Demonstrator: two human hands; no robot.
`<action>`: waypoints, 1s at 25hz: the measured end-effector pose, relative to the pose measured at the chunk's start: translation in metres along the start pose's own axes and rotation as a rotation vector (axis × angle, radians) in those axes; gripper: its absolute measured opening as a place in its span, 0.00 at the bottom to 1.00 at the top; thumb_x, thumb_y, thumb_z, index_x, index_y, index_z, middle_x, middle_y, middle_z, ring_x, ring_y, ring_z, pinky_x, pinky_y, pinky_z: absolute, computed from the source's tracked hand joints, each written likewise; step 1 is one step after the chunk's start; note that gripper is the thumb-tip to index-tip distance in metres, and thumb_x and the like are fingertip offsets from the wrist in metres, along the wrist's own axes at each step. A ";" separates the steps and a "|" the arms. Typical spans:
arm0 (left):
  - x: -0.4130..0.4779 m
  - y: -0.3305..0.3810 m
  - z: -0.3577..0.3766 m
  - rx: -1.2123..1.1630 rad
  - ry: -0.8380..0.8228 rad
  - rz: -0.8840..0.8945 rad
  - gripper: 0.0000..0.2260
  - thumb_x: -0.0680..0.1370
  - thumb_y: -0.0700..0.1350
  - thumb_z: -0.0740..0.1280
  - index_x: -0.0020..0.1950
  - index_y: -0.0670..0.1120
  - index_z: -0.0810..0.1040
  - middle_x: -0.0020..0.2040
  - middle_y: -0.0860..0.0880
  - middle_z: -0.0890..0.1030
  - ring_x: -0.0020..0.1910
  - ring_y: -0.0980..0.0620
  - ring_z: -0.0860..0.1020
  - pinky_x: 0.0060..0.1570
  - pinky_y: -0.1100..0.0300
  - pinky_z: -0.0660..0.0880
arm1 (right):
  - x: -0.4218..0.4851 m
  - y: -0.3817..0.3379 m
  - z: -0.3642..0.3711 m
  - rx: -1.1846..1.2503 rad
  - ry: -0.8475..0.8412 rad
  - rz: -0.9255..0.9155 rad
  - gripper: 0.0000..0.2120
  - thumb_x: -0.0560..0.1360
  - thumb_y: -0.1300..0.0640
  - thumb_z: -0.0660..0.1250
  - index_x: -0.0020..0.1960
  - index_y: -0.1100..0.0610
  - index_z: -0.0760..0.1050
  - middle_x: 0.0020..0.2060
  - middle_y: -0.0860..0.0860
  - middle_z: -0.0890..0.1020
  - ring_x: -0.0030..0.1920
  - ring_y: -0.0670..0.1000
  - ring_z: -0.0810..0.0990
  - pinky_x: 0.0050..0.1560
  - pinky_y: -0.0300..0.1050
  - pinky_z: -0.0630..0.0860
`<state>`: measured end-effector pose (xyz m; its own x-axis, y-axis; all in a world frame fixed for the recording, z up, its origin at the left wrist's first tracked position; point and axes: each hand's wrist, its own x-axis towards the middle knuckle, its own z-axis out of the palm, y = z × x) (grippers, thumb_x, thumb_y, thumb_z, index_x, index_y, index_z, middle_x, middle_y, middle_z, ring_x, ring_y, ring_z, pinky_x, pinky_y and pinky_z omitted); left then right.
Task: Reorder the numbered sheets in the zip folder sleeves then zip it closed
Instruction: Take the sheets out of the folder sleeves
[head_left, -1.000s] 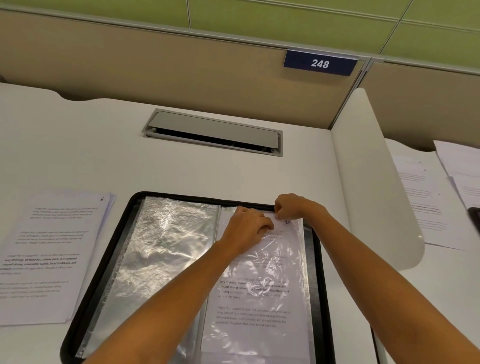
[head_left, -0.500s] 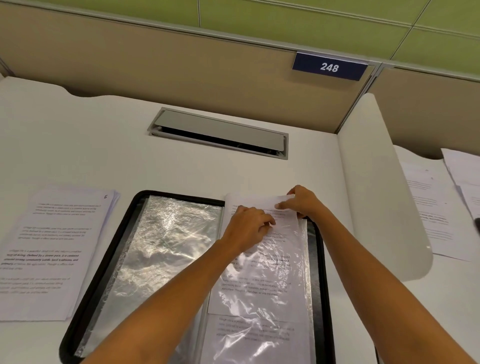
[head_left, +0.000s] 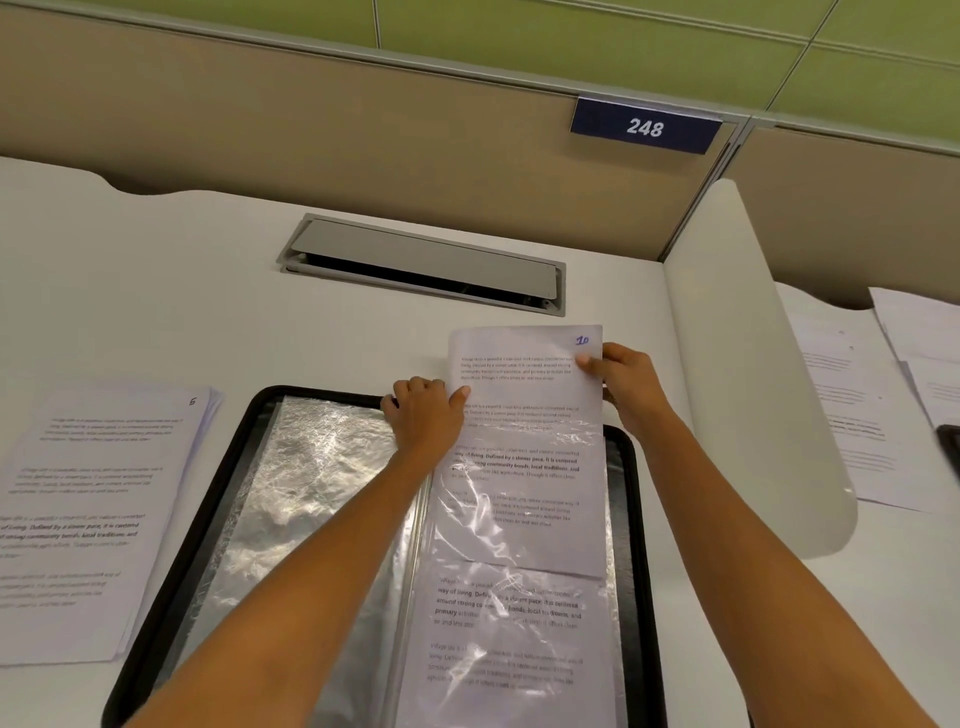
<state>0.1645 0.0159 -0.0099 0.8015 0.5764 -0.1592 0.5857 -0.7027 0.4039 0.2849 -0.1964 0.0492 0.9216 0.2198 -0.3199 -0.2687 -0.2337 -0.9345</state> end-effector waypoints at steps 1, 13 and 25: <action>0.003 0.001 -0.002 -0.081 0.006 -0.008 0.20 0.80 0.61 0.57 0.53 0.47 0.80 0.53 0.46 0.79 0.60 0.44 0.71 0.64 0.44 0.61 | -0.001 -0.004 0.002 0.058 0.011 -0.006 0.08 0.76 0.60 0.69 0.55 0.59 0.80 0.49 0.54 0.85 0.48 0.54 0.84 0.48 0.49 0.82; 0.026 0.022 -0.036 -1.053 0.114 -0.090 0.09 0.76 0.50 0.70 0.47 0.44 0.79 0.45 0.48 0.84 0.40 0.54 0.83 0.42 0.57 0.81 | -0.011 0.006 0.000 0.057 -0.065 0.122 0.13 0.75 0.64 0.69 0.58 0.65 0.78 0.51 0.57 0.84 0.49 0.56 0.85 0.47 0.49 0.82; 0.034 0.029 -0.081 -1.174 -0.006 -0.055 0.07 0.76 0.45 0.71 0.52 0.45 0.81 0.48 0.46 0.84 0.46 0.48 0.83 0.50 0.51 0.81 | -0.031 -0.059 0.013 0.328 0.109 -0.301 0.11 0.76 0.59 0.69 0.57 0.60 0.80 0.51 0.55 0.85 0.50 0.54 0.84 0.50 0.50 0.82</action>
<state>0.1992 0.0493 0.0692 0.7808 0.5902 -0.2051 0.1512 0.1400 0.9785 0.2687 -0.1770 0.1117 0.9916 0.1268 -0.0250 -0.0430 0.1412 -0.9891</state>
